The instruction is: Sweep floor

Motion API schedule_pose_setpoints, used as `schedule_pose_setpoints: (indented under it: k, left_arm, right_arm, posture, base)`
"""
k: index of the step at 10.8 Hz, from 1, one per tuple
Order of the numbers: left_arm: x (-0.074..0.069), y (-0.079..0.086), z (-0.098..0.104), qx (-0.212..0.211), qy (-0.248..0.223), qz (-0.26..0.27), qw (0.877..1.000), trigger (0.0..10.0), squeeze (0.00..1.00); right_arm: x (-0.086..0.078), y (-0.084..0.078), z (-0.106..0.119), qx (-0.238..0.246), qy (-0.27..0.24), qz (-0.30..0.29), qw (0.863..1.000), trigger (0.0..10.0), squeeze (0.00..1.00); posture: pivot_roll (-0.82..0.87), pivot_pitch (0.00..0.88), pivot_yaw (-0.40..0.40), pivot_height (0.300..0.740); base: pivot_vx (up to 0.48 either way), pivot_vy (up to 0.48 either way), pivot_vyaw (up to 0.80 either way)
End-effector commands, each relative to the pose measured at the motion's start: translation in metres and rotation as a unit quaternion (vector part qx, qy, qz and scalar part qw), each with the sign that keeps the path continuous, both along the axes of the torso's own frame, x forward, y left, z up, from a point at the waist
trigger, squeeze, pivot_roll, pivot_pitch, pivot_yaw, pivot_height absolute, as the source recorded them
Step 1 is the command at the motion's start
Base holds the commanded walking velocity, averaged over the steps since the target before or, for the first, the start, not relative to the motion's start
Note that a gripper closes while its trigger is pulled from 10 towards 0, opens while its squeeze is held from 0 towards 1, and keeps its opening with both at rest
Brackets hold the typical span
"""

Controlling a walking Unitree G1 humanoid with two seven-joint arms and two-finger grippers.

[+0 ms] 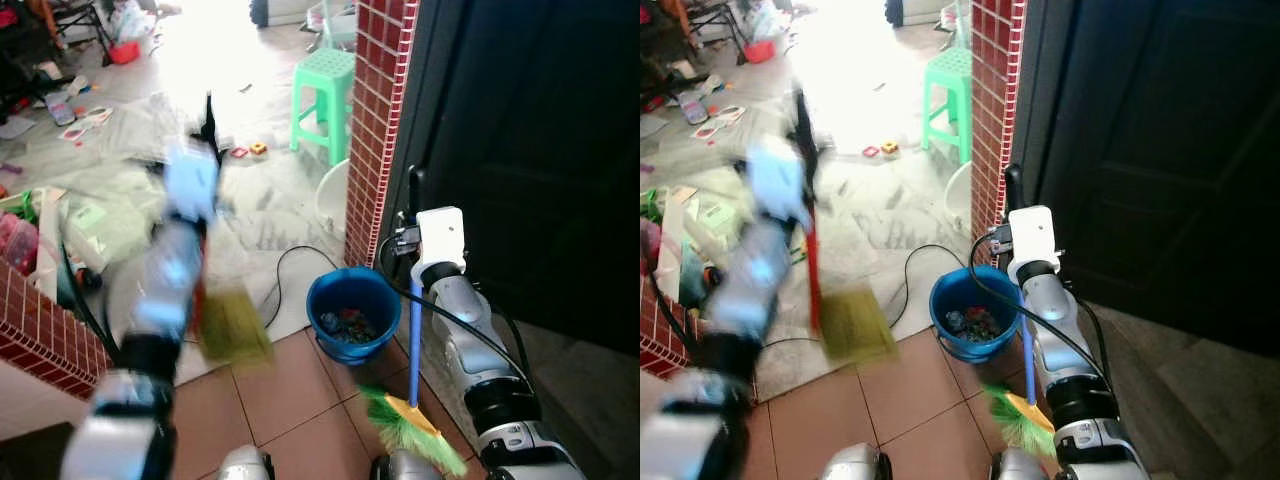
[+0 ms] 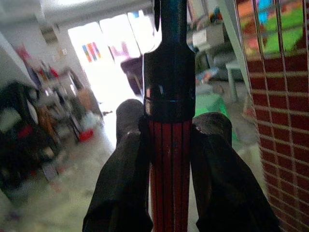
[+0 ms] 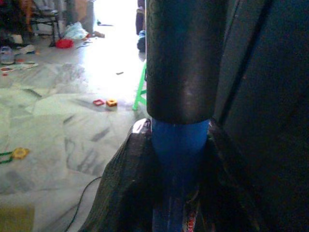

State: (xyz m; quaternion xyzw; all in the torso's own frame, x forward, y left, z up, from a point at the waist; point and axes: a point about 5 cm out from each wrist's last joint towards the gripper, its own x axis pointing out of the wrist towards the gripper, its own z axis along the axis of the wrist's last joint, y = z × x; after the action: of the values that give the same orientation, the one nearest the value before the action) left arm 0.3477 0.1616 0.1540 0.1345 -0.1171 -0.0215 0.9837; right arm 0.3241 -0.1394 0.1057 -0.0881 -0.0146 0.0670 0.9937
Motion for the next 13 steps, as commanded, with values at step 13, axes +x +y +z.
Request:
schedule_pose_setpoints:
  k: [13]
  left_arm:
    - [-0.058,-0.006,-0.071,-0.103,0.121,-0.007,0.987,10.0,0.00]
  right_arm:
    - [0.008,0.006,0.015,0.058,-0.032,0.020,0.998,10.0,0.00]
  posture:
    - [-0.01,0.000,0.015,0.740]
  base:
    - [0.000,0.000,0.15]
